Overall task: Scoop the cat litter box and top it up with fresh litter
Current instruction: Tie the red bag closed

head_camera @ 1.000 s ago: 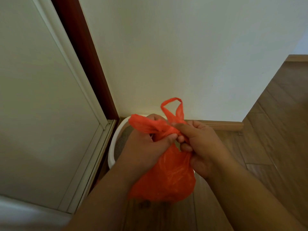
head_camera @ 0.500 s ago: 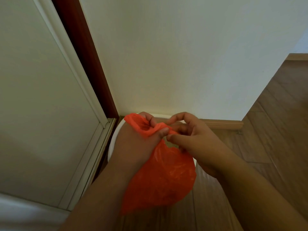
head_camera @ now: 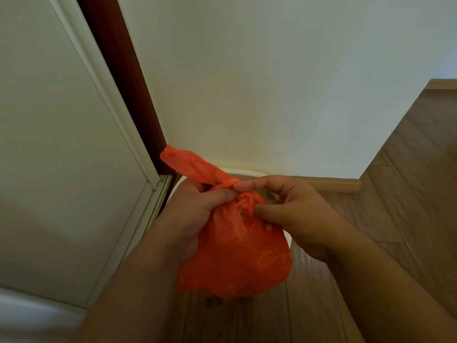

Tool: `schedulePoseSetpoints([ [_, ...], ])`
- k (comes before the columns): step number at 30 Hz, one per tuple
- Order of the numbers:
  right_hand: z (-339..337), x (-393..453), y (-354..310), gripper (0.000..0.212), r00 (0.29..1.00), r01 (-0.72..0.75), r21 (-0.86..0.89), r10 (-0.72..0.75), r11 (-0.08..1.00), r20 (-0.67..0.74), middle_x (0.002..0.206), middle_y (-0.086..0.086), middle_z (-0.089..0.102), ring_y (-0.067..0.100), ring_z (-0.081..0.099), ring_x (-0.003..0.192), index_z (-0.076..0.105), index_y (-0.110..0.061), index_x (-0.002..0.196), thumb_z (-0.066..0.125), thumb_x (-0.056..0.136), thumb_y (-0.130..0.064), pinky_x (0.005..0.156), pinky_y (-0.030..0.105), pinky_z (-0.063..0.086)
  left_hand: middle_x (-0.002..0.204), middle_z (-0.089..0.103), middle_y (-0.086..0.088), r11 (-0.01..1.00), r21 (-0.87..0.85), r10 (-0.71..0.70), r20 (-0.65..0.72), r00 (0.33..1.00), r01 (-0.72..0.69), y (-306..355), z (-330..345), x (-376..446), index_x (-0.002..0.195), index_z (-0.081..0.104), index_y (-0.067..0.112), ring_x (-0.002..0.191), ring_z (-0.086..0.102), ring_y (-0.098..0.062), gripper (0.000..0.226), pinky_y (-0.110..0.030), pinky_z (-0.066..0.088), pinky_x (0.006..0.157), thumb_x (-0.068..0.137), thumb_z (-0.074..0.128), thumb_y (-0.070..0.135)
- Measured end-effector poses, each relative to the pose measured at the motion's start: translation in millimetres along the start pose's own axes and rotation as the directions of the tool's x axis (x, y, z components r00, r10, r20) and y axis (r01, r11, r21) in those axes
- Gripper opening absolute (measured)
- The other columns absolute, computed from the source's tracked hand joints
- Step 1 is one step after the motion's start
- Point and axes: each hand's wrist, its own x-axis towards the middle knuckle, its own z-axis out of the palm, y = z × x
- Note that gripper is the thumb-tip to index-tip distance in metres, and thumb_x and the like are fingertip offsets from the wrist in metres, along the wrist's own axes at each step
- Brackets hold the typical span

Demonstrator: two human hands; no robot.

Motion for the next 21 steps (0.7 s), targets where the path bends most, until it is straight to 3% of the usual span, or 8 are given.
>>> schedulePoseSetpoints([
  [2, -0.5, 0.5, 1.8, 0.033, 1.000, -0.018, 0.028, 0.018, 0.999, 0.009, 0.101, 0.017, 0.077, 0.047, 0.070, 0.089, 0.081, -0.025, 0.103, 0.085, 0.070, -0.022, 0.087, 0.053, 0.059, 0.099, 0.075, -0.021, 1.000, -0.017, -0.024, 0.036, 0.999, 0.025, -2.0, -4.0, 2.2, 0.103, 0.072, 0.006, 0.087, 0.073, -0.033, 0.031, -0.043, 0.057, 0.075, 0.073, 0.073, 0.003],
  [3, -0.5, 1.7, 3.4, 0.034, 1.000, -0.026, 0.023, 0.027, 0.999, -0.009, 0.101, 0.019, 0.076, 0.048, 0.069, 0.090, 0.081, -0.025, 0.102, 0.086, 0.069, -0.027, 0.087, 0.053, 0.058, 0.101, 0.074, -0.023, 1.000, -0.009, -0.023, 0.062, 0.998, 0.024, -1.8, -4.4, 2.0, 0.105, 0.072, 0.005, 0.089, 0.072, -0.035, 0.036, -0.045, 0.057, 0.077, 0.069, 0.071, 0.002],
  [7, -1.3, 6.5, 7.9, 0.019, 0.985, -0.037, 0.031, 0.042, 0.999, -0.168, 0.073, 0.016, 0.071, 0.022, 0.059, 0.063, 0.081, -0.018, 0.093, 0.076, 0.082, -0.033, 0.053, 0.021, 0.048, 0.107, 0.075, -0.017, 0.996, 0.075, 0.037, 0.121, 0.992, -0.046, -3.0, 0.1, -1.0, 0.110, 0.074, 0.009, 0.101, 0.073, -0.035, 0.031, -0.052, 0.057, 0.090, 0.080, 0.076, 0.002],
  [10, 0.2, 7.1, 7.6, 0.023, 0.976, -0.019, 0.149, 0.051, 0.989, -0.214, 0.079, 0.013, 0.071, 0.014, 0.059, 0.059, 0.079, -0.010, 0.094, 0.067, 0.094, -0.029, 0.049, 0.019, 0.046, 0.109, 0.076, -0.013, 0.991, 0.099, 0.080, 0.047, 0.996, -0.084, -5.0, 4.5, -0.2, 0.111, 0.075, 0.013, 0.104, 0.073, -0.031, 0.022, -0.051, 0.056, 0.093, 0.090, 0.074, 0.020],
  [12, 2.5, 7.6, 4.1, 0.026, 0.966, -0.038, 0.248, 0.099, 0.968, -0.240, 0.084, 0.011, 0.074, 0.012, 0.065, 0.063, 0.077, -0.007, 0.093, 0.062, 0.099, -0.028, 0.052, 0.021, 0.051, 0.105, 0.077, -0.010, 0.998, 0.061, 0.037, -0.036, 0.999, -0.035, -5.3, 6.7, 2.1, 0.104, 0.077, 0.018, 0.102, 0.074, -0.029, 0.017, -0.047, 0.057, 0.090, 0.096, 0.067, 0.029],
  [15, 3.4, 8.1, -2.0, 0.034, 0.962, -0.008, 0.371, 0.108, 0.929, -0.249, 0.103, 0.007, 0.078, 0.014, 0.073, 0.085, 0.068, -0.003, 0.083, 0.057, 0.101, -0.030, 0.072, 0.027, 0.062, 0.100, 0.078, -0.006, 0.997, 0.033, -0.060, -0.108, 0.992, 0.064, -7.1, 5.6, 6.9, 0.099, 0.079, 0.025, 0.096, 0.075, -0.024, 0.028, -0.045, 0.057, 0.089, 0.101, 0.058, 0.043],
  [18, 5.6, 6.8, -5.3, 0.038, 0.969, -0.010, 0.465, 0.124, 0.885, -0.214, 0.107, 0.015, 0.076, 0.021, 0.075, 0.087, 0.052, -0.009, 0.074, 0.049, 0.104, -0.033, 0.068, 0.027, 0.061, 0.099, 0.078, -0.009, 0.993, -0.053, -0.112, -0.128, 0.985, 0.106, -7.0, 9.7, 7.3, 0.095, 0.077, 0.017, 0.094, 0.076, -0.024, 0.035, -0.044, 0.057, 0.087, 0.104, 0.052, 0.040],
  [21, 7.1, 6.8, -2.8, 0.040, 0.961, -0.034, 0.529, 0.173, 0.848, -0.216, 0.095, 0.022, 0.074, 0.028, 0.074, 0.093, 0.052, -0.011, 0.070, 0.048, 0.105, -0.029, 0.066, 0.029, 0.062, 0.097, 0.079, -0.011, 0.977, -0.170, -0.159, -0.160, 0.974, 0.131, -8.8, 12.7, 8.1, 0.097, 0.072, 0.011, 0.087, 0.077, -0.024, 0.037, -0.040, 0.059, 0.079, 0.107, 0.046, 0.035],
])
